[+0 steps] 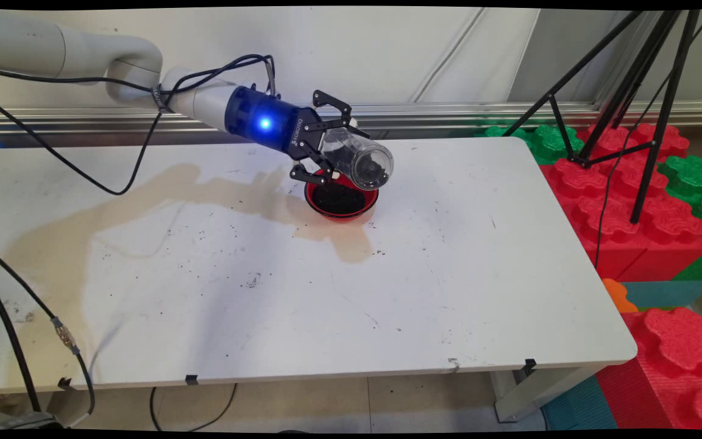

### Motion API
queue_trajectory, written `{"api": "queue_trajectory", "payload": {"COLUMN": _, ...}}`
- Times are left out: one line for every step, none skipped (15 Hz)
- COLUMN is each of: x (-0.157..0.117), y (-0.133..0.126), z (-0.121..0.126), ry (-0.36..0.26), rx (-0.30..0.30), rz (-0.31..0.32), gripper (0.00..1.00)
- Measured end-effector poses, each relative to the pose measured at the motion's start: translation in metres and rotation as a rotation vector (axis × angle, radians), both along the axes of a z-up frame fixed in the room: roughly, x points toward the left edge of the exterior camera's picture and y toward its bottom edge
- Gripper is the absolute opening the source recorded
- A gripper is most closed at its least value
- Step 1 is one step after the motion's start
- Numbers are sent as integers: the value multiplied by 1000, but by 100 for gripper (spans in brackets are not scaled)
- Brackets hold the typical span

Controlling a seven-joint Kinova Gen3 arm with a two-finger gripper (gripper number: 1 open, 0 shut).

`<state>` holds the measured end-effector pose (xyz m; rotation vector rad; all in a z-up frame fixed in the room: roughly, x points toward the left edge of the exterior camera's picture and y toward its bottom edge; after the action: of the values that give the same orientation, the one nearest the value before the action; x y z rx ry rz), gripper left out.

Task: Pour the black seasoning powder in the red bowl

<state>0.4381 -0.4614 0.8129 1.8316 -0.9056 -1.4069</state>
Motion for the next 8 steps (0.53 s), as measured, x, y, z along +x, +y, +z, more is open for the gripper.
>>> {"api": "queue_trajectory", "payload": {"x": 0, "y": 0, "z": 0, "ry": 1, "rx": 4, "rz": 2, "gripper": 0}}
{"api": "queue_trajectory", "payload": {"x": 0, "y": 0, "z": -1, "ry": 1, "rx": 6, "rz": 3, "gripper": 0}}
{"api": "queue_trajectory", "payload": {"x": 0, "y": -1, "z": -1, "ry": 3, "rx": 9, "rz": 4, "gripper": 0}}
{"api": "queue_trajectory", "payload": {"x": 0, "y": -1, "z": -1, "ry": 3, "rx": 11, "rz": 5, "gripper": 0}}
{"api": "queue_trajectory", "payload": {"x": 0, "y": -1, "z": -1, "ry": 4, "rx": 13, "rz": 5, "gripper": 0}}
{"api": "queue_trajectory", "payload": {"x": 0, "y": -1, "z": -1, "ry": 5, "rx": 15, "rz": 6, "gripper": 0}}
{"api": "queue_trajectory", "payload": {"x": 0, "y": -1, "z": -2, "ry": 5, "rx": 17, "rz": 7, "gripper": 0}}
{"api": "queue_trajectory", "payload": {"x": 0, "y": -1, "z": -2, "ry": 6, "rx": 19, "rz": 7, "gripper": 0}}
